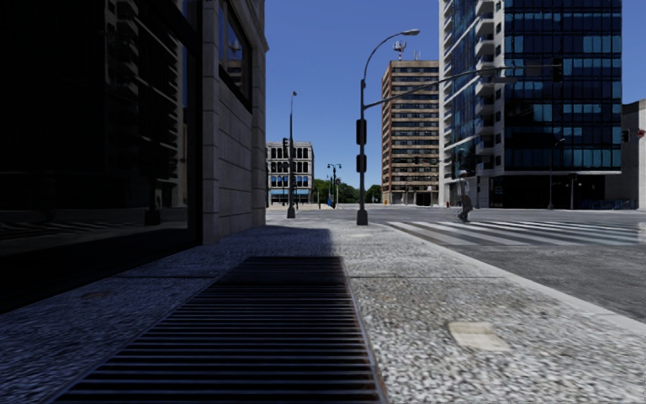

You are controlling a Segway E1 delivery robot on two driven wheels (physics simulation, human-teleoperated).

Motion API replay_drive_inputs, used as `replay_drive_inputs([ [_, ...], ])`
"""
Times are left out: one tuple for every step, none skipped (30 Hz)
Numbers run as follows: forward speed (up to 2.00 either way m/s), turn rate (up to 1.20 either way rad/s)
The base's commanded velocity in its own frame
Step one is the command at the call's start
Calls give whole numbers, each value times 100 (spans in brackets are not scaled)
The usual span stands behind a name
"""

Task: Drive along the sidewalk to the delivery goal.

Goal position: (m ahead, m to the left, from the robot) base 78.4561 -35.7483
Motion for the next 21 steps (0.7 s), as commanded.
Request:
replay_drive_inputs([
  [200, 0],
  [200, 0],
  [200, 0],
  [200, 0],
  [200, 0],
  [200, 0],
  [200, 0],
  [200, 0],
  [200, 0],
  [200, 0],
  [200, 0],
  [200, 0],
  [200, 0],
  [200, 0],
  [200, 0],
  [200, 0],
  [200, 0],
  [200, 0],
  [200, 0],
  [200, 0],
  [200, 0],
])
